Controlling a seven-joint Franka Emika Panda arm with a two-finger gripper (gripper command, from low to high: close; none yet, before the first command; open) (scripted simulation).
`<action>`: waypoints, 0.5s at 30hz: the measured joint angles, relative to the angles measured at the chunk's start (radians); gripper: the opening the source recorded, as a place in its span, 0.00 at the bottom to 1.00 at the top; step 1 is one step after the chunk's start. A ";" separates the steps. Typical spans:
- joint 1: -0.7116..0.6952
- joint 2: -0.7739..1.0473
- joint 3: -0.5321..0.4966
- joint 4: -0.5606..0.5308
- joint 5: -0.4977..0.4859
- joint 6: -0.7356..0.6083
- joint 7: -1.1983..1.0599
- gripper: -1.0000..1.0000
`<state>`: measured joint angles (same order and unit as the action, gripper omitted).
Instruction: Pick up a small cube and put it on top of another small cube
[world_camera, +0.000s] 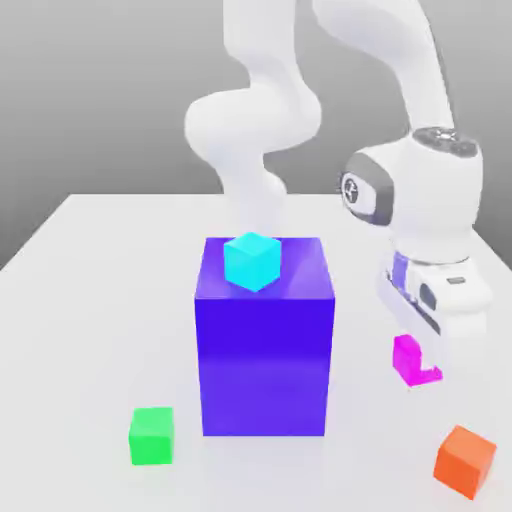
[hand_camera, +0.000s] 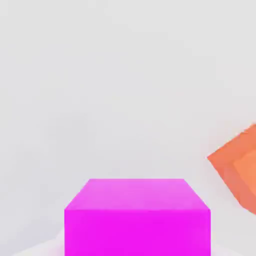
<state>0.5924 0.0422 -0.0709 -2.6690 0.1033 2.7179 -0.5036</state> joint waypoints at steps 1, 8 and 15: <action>-0.007 0.003 -0.003 0.021 0.006 -0.031 0.007 0.00; -0.039 0.057 -0.022 0.133 0.019 -0.220 0.062 0.00; -0.069 0.119 -0.039 0.236 0.049 -0.403 0.098 0.00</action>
<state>0.5236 0.1614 -0.1095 -2.4335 0.1525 2.3151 -0.4052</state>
